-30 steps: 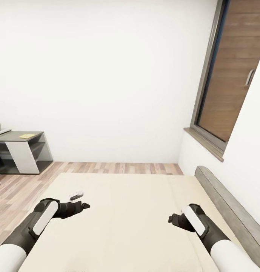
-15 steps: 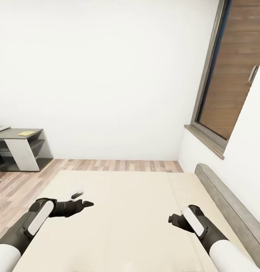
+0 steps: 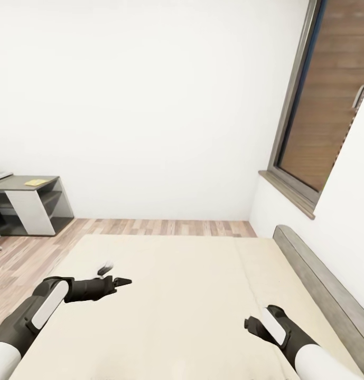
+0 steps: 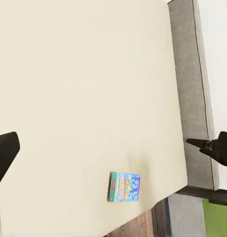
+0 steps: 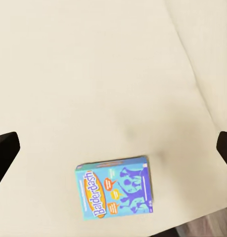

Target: Put all the toys in the child's room - the three board games (two on the bed and one on the table), the two jigsaw puzzles on the table, and the tennis ball on the table - inside the toy box on the table in the child's room.

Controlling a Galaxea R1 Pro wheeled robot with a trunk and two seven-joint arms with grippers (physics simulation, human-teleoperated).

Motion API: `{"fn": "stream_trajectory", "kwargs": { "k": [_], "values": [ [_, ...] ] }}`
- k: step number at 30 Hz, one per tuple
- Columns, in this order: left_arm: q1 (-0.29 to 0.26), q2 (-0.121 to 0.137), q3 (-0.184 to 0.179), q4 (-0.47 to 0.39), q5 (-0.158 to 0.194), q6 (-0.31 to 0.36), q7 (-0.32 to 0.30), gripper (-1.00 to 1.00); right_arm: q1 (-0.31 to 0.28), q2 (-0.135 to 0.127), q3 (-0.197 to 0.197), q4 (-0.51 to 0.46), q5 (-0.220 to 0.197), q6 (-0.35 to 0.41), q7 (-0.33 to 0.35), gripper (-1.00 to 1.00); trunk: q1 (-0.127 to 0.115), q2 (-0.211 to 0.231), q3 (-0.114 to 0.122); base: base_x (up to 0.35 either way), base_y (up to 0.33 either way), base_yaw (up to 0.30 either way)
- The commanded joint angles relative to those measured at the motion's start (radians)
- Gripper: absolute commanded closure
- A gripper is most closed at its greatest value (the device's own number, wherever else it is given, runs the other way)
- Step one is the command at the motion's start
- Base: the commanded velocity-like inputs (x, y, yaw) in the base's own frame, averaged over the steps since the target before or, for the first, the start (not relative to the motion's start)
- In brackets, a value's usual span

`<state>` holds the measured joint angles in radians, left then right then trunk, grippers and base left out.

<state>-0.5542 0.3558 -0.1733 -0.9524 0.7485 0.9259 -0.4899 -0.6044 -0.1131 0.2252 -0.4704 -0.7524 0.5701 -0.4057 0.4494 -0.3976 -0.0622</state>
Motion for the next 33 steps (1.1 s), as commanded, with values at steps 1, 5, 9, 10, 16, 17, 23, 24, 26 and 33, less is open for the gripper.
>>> {"fn": "stream_trajectory", "kwargs": {
  "k": [1,5,9,10,16,17,23,24,26,33],
  "values": [
    [-0.001,0.001,-0.002,0.0,-0.001,0.002,-0.005,-1.0,0.0,-0.001,0.011,0.005,-0.012,-0.005,-0.009,-1.0,0.001,-0.003,-0.004,0.0,0.0,0.0],
    [-0.001,0.001,-0.001,0.0,-0.001,0.002,-0.007,-1.0,0.0,-0.001,0.014,0.049,-0.011,-0.012,-0.008,-1.0,0.001,-0.003,-0.011,0.0,0.0,0.0],
    [-0.001,0.001,0.0,0.0,-0.001,0.002,-0.019,-1.0,0.0,0.001,0.015,0.096,-0.011,-0.017,-0.004,-1.0,0.001,-0.003,-0.017,0.0,0.0,0.0],
    [-0.001,0.001,0.0,0.0,-0.001,0.002,-0.025,-1.0,0.0,0.003,0.015,0.101,-0.011,-0.018,-0.002,-1.0,0.001,-0.003,-0.019,0.0,0.0,0.0],
    [-0.001,0.0,-0.001,-0.003,-0.001,0.002,-0.049,-1.0,0.008,0.017,0.016,0.115,-0.009,-0.039,0.005,-1.0,0.001,-0.003,-0.029,0.0,0.0,0.0],
    [-0.001,0.0,-0.002,-0.004,-0.001,0.002,-0.052,-1.0,0.01,0.019,0.016,0.122,-0.009,-0.058,0.007,-1.0,0.001,-0.003,-0.03,0.0,0.0,0.0],
    [0.0,0.002,-0.001,-0.005,-0.001,0.002,-0.075,-1.0,0.013,0.021,0.039,0.174,-0.008,-0.124,0.054,-1.0,0.001,-0.003,-0.04,0.0,0.0,0.0],
    [-0.001,0.003,-0.001,-0.005,-0.001,0.002,-0.085,-1.0,0.014,0.021,0.046,0.176,-0.007,-0.128,0.062,-1.0,0.001,-0.003,-0.042,0.0,0.0,0.0],
    [-0.001,0.015,-0.001,-0.005,-0.001,0.002,-0.136,-1.0,0.014,0.021,0.068,0.181,-0.008,-0.144,0.087,-1.0,0.001,-0.003,-0.045,0.0,0.0,0.0],
    [0.003,0.097,-0.002,-0.005,-0.004,-0.01,-0.461,-1.0,0.016,0.017,0.112,0.186,-0.008,-0.2,0.141,-1.0,0.001,-0.003,-0.057,0.0,0.0,0.0]
  ]
}}
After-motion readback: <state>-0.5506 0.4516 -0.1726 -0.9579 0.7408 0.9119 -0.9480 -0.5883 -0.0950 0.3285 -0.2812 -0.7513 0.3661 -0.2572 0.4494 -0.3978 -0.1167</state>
